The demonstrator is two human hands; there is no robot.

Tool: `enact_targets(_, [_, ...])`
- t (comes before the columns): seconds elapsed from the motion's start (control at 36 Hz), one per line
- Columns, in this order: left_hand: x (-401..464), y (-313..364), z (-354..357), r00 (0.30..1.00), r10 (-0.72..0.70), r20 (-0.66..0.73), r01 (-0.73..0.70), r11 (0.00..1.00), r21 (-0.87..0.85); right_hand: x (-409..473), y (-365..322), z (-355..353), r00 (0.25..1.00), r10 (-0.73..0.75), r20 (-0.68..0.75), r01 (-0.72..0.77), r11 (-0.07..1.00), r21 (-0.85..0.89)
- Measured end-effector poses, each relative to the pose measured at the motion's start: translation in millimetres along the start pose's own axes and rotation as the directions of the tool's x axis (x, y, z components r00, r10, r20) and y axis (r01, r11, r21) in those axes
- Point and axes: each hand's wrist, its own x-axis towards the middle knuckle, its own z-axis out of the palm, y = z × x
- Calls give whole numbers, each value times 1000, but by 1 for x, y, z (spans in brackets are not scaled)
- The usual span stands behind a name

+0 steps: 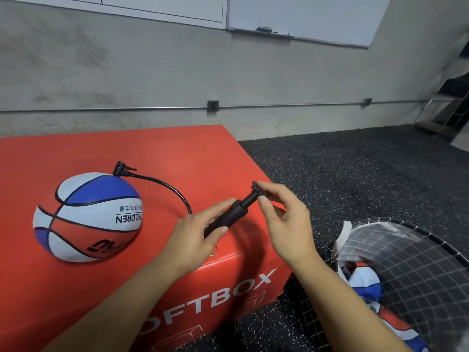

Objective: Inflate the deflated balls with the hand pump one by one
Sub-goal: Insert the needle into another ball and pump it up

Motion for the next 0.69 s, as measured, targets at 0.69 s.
enact_targets(0.69, [-5,3,0,1000,-18,-13,19,998,51,21,-14,-27,980,-47,-193,61,996,70])
